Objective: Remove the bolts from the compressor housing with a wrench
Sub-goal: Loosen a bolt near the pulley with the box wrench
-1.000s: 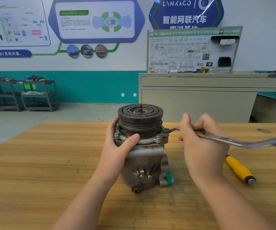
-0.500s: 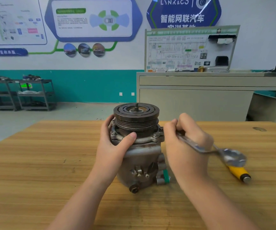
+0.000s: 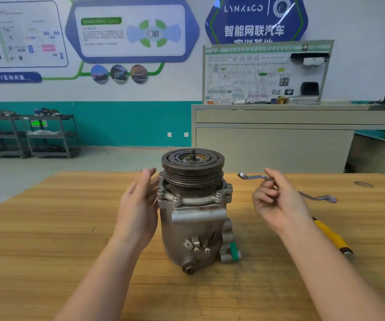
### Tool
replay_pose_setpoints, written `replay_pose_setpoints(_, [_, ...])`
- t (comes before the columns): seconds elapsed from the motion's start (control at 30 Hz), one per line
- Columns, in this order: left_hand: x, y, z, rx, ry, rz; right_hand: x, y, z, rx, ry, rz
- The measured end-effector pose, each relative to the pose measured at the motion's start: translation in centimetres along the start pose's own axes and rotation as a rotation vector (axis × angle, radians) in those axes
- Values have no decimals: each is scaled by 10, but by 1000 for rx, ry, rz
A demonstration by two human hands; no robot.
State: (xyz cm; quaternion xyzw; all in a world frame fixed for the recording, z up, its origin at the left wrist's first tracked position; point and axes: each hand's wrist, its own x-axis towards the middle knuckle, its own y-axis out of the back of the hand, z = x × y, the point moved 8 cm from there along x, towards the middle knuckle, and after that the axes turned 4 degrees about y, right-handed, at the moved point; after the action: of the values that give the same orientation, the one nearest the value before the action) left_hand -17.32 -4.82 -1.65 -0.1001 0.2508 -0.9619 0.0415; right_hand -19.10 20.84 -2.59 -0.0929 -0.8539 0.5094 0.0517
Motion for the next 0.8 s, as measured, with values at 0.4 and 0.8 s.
replay_pose_setpoints(0.4, [33, -3, 3, 90, 84, -16, -83, -67, -40, -1080, 1088, -255])
replay_pose_setpoints(0.8, [42, -10, -23, -31, 232, -165, -98, -61, -42, -910, 1155, -184])
